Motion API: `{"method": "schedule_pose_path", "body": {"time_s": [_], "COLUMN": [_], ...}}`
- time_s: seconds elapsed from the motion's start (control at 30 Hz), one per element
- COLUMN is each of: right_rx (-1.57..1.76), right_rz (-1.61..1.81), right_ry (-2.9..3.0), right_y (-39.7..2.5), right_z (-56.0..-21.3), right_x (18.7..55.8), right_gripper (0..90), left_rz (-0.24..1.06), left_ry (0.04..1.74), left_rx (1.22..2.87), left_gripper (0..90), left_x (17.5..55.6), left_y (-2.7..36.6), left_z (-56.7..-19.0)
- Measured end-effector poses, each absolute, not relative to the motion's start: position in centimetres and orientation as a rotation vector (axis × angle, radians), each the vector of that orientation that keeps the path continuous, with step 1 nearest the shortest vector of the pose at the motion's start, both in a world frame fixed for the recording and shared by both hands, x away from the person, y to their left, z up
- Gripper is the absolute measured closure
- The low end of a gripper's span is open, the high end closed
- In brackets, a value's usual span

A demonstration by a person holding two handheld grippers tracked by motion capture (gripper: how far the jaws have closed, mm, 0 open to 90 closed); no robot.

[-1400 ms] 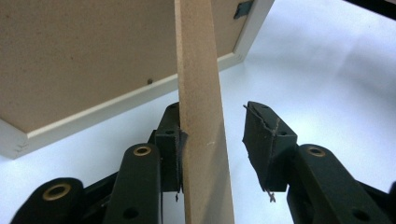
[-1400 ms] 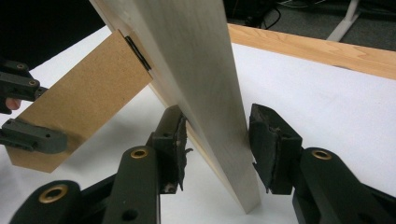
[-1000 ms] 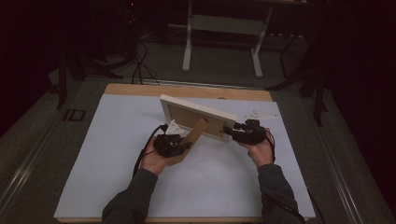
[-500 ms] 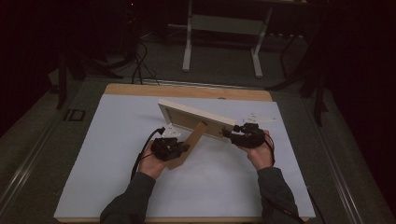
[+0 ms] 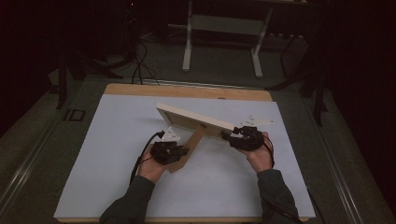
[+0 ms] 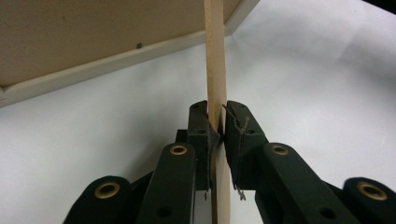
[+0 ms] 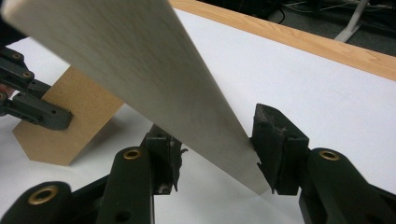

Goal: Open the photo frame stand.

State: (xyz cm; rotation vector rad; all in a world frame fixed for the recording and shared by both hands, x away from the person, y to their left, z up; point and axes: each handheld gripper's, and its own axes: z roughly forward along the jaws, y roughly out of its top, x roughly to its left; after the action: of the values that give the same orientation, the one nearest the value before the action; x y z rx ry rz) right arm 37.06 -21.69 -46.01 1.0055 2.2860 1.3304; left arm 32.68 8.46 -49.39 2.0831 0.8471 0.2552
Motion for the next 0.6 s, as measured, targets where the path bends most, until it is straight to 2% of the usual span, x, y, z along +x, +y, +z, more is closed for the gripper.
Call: {"method": "schedule_pose_path", "body": {"time_s": [0.3, 0.6], "right_rx": [0.986, 0.98], "right_rz": [1.318, 1.308], "right_ry": [2.291, 2.291], "right_y": [-21.45, -21.54], "right_z": [-46.21, -46.25], "right_x": [36.77, 36.67], "right_gripper": [52.2, 52.3], "left_rz": [0.248, 0.247], "left_ry": [0.848, 0.817], "left_rx": [2.096, 2.099], "left_gripper": [81.8, 76.7], "left_x": [32.58, 32.35], "left_y": [8.55, 8.87], "left_z": [-49.63, -49.49]}}
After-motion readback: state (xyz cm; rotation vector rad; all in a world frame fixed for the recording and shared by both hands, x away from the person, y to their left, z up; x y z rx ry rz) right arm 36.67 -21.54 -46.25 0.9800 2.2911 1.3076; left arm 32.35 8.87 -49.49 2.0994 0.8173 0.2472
